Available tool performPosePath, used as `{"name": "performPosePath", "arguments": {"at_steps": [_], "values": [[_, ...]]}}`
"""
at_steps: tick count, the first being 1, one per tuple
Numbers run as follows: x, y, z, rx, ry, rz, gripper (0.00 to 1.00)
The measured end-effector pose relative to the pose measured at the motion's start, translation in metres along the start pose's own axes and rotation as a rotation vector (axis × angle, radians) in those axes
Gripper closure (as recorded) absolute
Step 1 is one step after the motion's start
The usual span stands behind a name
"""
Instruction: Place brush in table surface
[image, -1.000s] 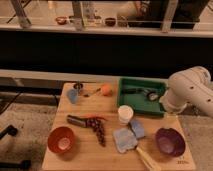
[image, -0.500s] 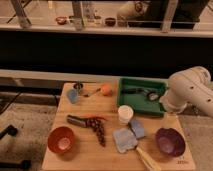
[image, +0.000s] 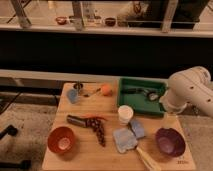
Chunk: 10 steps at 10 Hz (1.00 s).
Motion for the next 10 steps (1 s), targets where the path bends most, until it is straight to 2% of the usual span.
{"name": "performPosePath", "arguments": {"at_steps": [7,10], "values": [[0.000,0.000,0.000,0.001,0.000,0.001,0.20],[0.003,-0.013,0.002,0.011,-0.001,0.019,0.20]]}}
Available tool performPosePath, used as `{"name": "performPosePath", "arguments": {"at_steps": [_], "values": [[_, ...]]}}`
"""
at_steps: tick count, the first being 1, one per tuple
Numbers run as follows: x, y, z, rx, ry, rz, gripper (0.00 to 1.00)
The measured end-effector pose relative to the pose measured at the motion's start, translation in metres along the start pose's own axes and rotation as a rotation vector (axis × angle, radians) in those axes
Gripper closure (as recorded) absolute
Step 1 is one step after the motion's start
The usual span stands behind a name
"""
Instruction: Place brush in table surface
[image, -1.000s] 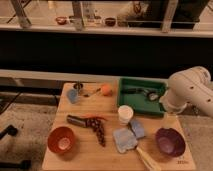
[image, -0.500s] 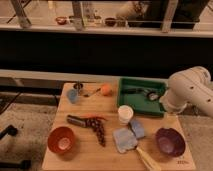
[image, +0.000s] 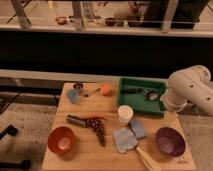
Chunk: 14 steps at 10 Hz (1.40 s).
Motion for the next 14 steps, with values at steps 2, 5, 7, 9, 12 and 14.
{"name": "performPosePath", "arguments": {"at_steps": [2,5,7,9,12,14], "values": [[0.003,-0.008,0.004,0.008,-0.012,0.012,0.20],[0.001,-0.024,0.018,0.018,-0.029,0.010,0.20],[-0.004,-0.037,0.029,0.023,-0.037,0.004,0.20],[-0.007,-0.048,0.035,0.029,-0.048,0.001,0.20],[-0.006,-0.062,0.039,0.038,-0.057,0.003,0.20],[-0.009,-0.076,0.042,0.046,-0.063,-0.003,0.20]]}}
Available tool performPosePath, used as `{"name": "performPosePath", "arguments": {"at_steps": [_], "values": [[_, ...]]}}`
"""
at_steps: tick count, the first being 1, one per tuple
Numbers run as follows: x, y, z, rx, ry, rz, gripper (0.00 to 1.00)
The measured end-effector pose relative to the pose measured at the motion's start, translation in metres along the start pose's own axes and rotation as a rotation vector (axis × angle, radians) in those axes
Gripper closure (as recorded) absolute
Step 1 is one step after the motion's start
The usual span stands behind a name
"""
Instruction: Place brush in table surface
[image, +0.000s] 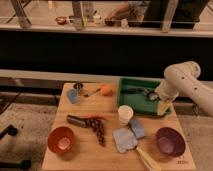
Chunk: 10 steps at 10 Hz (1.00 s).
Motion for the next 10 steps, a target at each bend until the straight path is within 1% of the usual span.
{"name": "performPosePath", "arguments": {"at_steps": [4,7,10], "values": [[-0.003,-0.021,0.007,-0.002,-0.014,-0.007,0.20],[-0.007,-0.035,0.017,-0.007,-0.026,-0.012,0.20],[-0.002,-0.048,0.029,-0.018,-0.037,-0.009,0.20]]}}
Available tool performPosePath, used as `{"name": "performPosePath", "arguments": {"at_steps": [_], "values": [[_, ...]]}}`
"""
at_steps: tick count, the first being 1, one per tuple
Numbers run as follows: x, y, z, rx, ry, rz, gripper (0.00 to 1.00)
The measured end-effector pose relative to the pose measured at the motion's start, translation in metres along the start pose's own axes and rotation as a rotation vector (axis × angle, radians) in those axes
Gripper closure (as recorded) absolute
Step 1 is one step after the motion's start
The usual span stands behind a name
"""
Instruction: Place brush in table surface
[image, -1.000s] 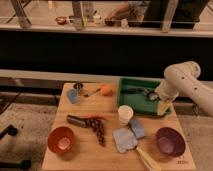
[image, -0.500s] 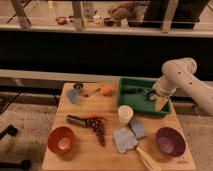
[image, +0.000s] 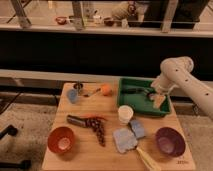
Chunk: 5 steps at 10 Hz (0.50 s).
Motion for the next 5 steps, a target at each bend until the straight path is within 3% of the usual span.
{"name": "performPosePath", "arguments": {"at_steps": [5], "values": [[-0.009,-0.030,0.014,-0.007,-0.025,-0.018,0.20]]}}
